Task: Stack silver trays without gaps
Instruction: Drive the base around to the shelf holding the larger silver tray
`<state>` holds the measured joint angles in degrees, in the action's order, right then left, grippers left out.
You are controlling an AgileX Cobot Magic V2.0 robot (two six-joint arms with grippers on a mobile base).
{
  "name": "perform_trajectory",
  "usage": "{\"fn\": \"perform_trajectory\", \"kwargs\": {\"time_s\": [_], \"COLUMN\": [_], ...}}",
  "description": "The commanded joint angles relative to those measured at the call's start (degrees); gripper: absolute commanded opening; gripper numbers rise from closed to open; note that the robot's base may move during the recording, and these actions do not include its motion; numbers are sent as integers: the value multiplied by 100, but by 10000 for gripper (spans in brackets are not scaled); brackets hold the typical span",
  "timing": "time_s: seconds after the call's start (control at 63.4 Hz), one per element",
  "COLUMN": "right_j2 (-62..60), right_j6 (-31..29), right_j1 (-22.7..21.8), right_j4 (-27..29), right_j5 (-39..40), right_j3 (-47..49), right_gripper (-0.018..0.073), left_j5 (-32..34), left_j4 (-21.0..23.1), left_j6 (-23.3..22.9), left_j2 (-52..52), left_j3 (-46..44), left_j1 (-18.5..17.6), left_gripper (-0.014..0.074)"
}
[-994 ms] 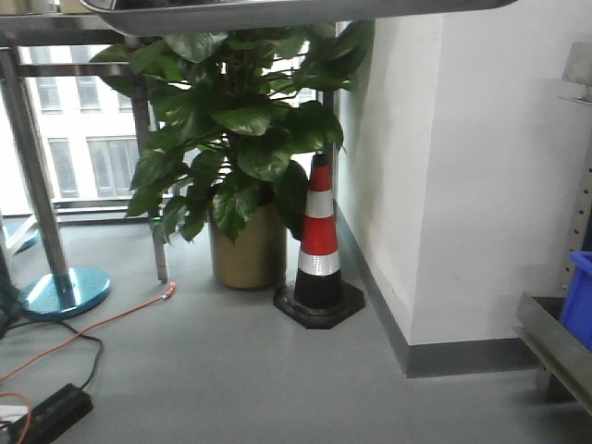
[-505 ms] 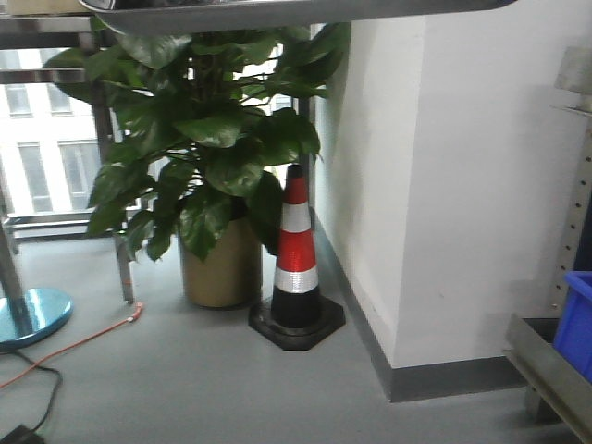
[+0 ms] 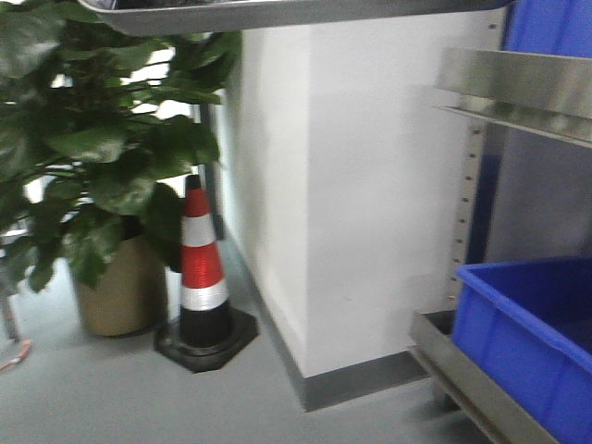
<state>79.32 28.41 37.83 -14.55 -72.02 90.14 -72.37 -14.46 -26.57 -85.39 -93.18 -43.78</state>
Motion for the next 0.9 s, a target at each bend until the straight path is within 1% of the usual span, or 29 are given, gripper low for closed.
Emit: {"fn": "perform_trajectory", "kwargs": {"time_s": [0.0, 0.884], "right_j2": [-160, -160], "right_j6": [-122, -122], "right_j1": [69, 69], "right_j4": [160, 160], "right_j5": [491, 491], "right_j3": [182, 182], "right_gripper": [59, 59], "left_j5": [-173, -173], "left_j4": [235, 236], "left_j6": [150, 150], "left_j2": [205, 205], "left_j3": [-157, -157], "left_j1": [-89, -89], "left_gripper": [-47, -47]}}
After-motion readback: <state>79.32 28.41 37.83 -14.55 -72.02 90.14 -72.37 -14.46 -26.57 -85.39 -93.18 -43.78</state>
